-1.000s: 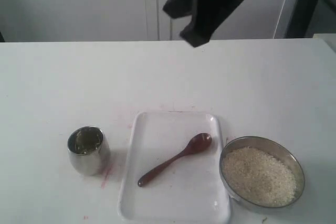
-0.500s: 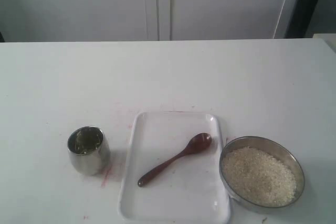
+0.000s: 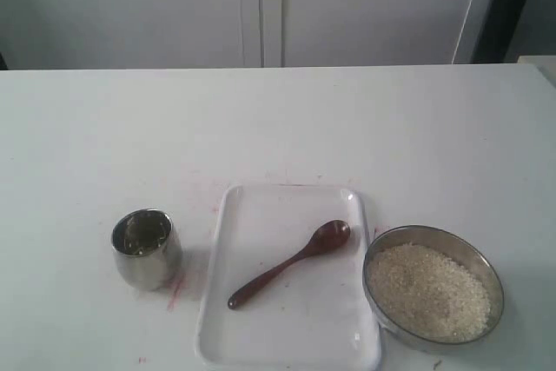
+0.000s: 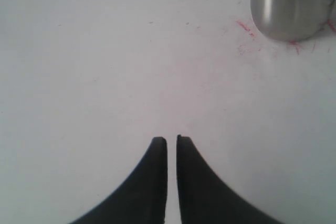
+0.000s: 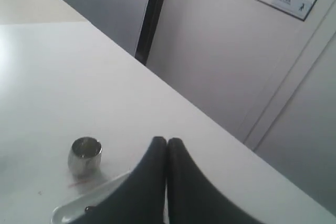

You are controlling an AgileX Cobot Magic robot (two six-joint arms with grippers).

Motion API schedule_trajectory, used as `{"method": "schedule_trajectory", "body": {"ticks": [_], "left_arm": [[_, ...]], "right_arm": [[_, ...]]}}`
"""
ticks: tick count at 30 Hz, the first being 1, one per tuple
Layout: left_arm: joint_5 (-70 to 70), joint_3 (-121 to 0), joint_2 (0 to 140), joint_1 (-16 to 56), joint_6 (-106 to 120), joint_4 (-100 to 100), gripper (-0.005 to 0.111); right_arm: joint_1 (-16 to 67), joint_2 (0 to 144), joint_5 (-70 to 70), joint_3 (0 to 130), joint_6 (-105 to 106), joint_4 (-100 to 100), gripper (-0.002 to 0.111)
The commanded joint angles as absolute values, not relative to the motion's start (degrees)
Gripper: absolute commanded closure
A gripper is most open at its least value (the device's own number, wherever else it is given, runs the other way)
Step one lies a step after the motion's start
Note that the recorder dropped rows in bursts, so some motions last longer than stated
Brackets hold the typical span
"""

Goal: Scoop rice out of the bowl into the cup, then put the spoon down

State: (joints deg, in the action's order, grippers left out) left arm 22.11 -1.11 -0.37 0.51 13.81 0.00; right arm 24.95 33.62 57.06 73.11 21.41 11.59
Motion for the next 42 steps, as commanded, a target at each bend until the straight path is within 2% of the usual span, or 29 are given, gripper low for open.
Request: {"method": "schedule_trajectory", "body": {"ticks": [1, 12, 24, 29, 42], "left_arm": [[24.88, -0.58, 0.0, 0.74, 13.47, -0.32, 0.092], [24.88, -0.58, 0.0, 0.74, 13.47, -0.32, 0.092], [24.88, -0.58, 0.0, 0.74, 13.47, -0.32, 0.092], [24.88, -0.58, 0.0, 0.74, 13.47, -0.32, 0.092], [24.88, -0.58, 0.0, 0.74, 13.47, -0.32, 0.092]], "right_arm": [[24.46, 28.38, 56.01, 65.21, 18.81, 10.47, 0.108], [24.46, 13.22, 41.6, 41.04, 17.7, 13.6, 0.108], [24.46, 0.45, 28.32, 22.53, 17.7, 20.74, 0.108], [24.46, 0.0, 18.3, 15.97, 17.81, 27.32, 0.108], [24.46, 0.0, 3.78, 3.22, 19.26, 27.27, 0.108]]}}
